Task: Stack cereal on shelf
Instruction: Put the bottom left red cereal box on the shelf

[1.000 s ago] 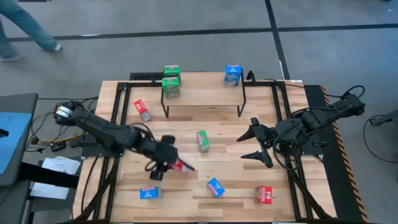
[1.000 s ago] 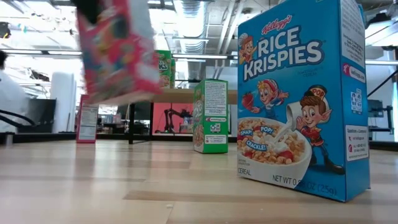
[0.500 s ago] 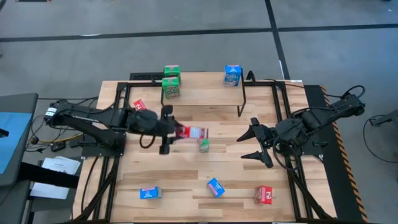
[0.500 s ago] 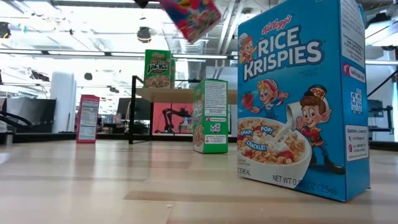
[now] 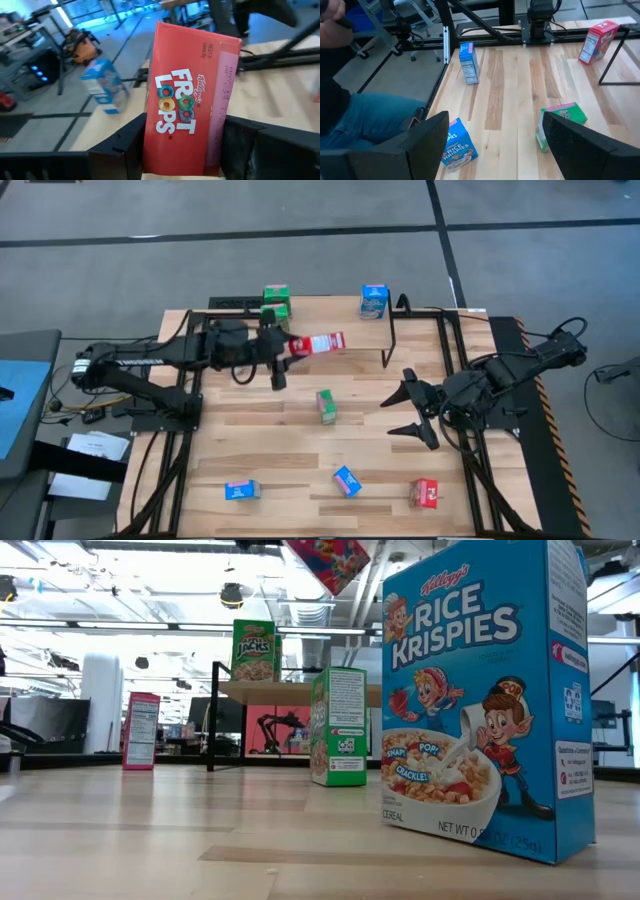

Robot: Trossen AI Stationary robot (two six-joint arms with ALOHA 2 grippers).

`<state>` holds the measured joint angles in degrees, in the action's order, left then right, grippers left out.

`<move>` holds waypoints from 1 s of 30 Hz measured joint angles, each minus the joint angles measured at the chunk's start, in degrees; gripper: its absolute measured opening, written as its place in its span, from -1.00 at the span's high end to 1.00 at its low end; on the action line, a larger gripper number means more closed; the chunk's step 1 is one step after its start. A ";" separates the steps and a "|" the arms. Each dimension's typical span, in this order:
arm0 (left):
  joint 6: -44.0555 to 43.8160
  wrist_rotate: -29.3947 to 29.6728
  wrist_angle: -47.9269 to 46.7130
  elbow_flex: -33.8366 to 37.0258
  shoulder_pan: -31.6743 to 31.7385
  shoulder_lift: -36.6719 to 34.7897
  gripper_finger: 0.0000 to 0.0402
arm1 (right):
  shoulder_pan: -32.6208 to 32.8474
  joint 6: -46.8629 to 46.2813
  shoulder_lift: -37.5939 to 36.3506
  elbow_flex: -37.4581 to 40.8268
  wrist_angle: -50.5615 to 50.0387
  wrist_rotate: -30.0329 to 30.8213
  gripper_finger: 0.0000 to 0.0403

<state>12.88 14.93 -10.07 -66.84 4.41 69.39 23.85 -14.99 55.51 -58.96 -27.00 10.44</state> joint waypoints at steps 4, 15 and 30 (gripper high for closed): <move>0.01 -2.57 -2.19 -3.55 2.79 1.83 0.13 | -0.94 0.51 0.00 0.00 0.08 0.08 -0.71; -0.02 -3.58 -13.15 -14.96 8.31 9.86 0.13 | -6.88 0.71 0.00 0.00 0.04 0.13 -0.71; -1.87 -10.78 -18.05 -17.36 13.52 14.20 0.13 | -13.29 9.20 0.90 0.01 7.32 0.11 -0.71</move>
<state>11.01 4.15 -28.13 -84.20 17.93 83.59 10.56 -5.79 56.40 -58.95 -19.68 10.55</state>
